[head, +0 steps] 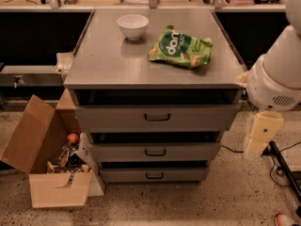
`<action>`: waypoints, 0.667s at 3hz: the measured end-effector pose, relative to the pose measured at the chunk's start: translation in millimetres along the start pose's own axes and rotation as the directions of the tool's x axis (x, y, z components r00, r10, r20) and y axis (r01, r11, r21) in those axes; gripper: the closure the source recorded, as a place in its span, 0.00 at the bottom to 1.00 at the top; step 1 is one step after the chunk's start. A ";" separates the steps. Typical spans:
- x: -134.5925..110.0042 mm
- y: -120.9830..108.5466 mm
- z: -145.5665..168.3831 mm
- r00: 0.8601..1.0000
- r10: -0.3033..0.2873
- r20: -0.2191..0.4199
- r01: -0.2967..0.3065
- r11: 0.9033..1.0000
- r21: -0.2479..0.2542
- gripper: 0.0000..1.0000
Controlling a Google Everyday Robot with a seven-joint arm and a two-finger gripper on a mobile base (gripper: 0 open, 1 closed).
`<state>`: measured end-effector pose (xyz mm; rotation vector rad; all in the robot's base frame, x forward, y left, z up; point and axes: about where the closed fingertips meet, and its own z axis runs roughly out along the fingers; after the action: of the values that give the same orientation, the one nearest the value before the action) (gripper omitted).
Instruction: Open middle drawer
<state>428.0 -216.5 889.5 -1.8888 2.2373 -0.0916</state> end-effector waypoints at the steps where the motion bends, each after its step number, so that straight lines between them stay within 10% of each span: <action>1: 13.6 27.7 68.8 1.000 -0.025 0.003 0.025 0.997 -0.076 0.00; 2: 22.8 56.7 142.2 0.999 -0.005 0.033 0.010 0.988 -0.154 0.00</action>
Offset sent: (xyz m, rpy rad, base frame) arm -0.0415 0.0019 -0.2194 0.1017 0.2109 0.0277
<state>398.2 -216.3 737.6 -1.9592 2.2749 0.1136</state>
